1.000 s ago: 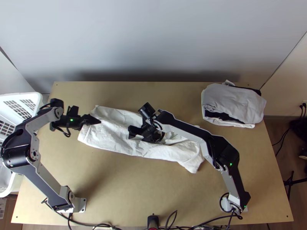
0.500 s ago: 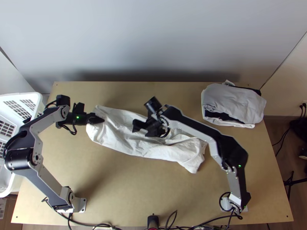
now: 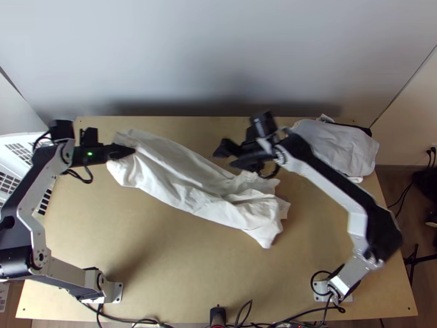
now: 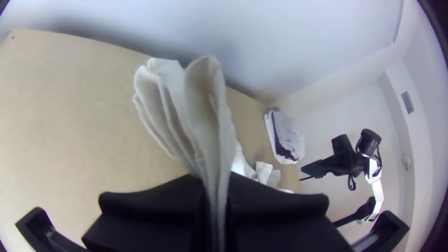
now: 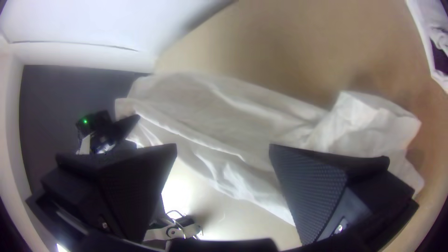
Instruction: Fold the t-shirt
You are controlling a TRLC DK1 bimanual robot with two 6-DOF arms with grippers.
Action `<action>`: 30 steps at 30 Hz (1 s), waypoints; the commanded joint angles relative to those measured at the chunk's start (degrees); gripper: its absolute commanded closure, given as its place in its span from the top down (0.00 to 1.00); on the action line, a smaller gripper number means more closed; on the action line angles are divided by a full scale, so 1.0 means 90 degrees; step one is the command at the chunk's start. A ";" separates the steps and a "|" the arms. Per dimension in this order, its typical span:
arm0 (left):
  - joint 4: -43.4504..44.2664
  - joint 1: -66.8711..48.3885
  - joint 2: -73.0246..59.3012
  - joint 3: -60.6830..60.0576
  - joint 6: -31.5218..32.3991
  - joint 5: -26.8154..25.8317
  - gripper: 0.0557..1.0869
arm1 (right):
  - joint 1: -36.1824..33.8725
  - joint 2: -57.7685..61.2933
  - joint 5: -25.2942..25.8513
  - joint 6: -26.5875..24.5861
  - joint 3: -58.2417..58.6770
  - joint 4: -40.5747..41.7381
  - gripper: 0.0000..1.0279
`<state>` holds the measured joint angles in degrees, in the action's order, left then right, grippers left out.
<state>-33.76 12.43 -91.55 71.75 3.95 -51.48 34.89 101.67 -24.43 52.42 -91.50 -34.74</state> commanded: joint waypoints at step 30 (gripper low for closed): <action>-0.0253 -0.4965 -0.1137 0.1872 0.0157 0.1238 0.04 | -0.2022 -0.2341 0.0058 -0.0190 0.2062 -0.0036 0.89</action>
<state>-39.55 -21.45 -96.47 82.65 0.84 -41.04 20.53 82.94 -24.01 50.83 -76.53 -35.16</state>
